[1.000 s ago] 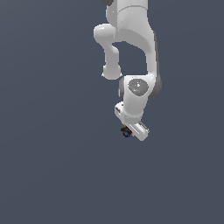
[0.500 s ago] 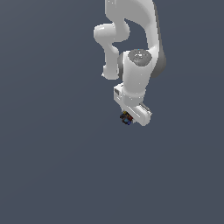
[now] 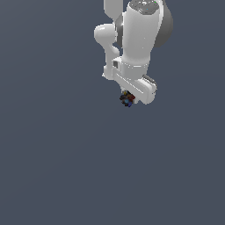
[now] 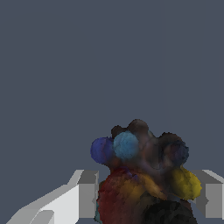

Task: Pick up the object and move it to a goal position.

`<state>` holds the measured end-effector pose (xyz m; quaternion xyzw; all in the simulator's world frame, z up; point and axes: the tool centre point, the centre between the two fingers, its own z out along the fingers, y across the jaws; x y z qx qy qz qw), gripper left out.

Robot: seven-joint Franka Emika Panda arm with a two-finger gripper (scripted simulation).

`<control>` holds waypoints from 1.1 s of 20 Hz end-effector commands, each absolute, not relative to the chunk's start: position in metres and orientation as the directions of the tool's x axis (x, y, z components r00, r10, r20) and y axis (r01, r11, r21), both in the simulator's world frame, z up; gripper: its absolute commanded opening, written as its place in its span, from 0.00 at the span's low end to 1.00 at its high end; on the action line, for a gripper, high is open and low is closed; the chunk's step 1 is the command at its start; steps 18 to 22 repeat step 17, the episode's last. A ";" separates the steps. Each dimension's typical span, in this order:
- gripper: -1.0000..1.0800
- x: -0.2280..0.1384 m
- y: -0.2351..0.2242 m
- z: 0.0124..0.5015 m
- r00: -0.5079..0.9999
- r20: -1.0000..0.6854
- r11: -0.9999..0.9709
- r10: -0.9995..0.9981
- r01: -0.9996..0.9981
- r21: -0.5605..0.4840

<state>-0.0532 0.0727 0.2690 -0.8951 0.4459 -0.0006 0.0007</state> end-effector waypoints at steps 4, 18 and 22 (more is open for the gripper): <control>0.00 -0.065 0.069 0.316 0.602 0.001 -0.602 -0.798 -0.798 -0.001; 0.00 -0.072 0.068 0.360 0.604 0.000 -0.604 -0.797 -0.797 0.000; 0.00 -0.072 0.068 0.360 0.604 0.000 -0.604 -0.797 -0.797 0.000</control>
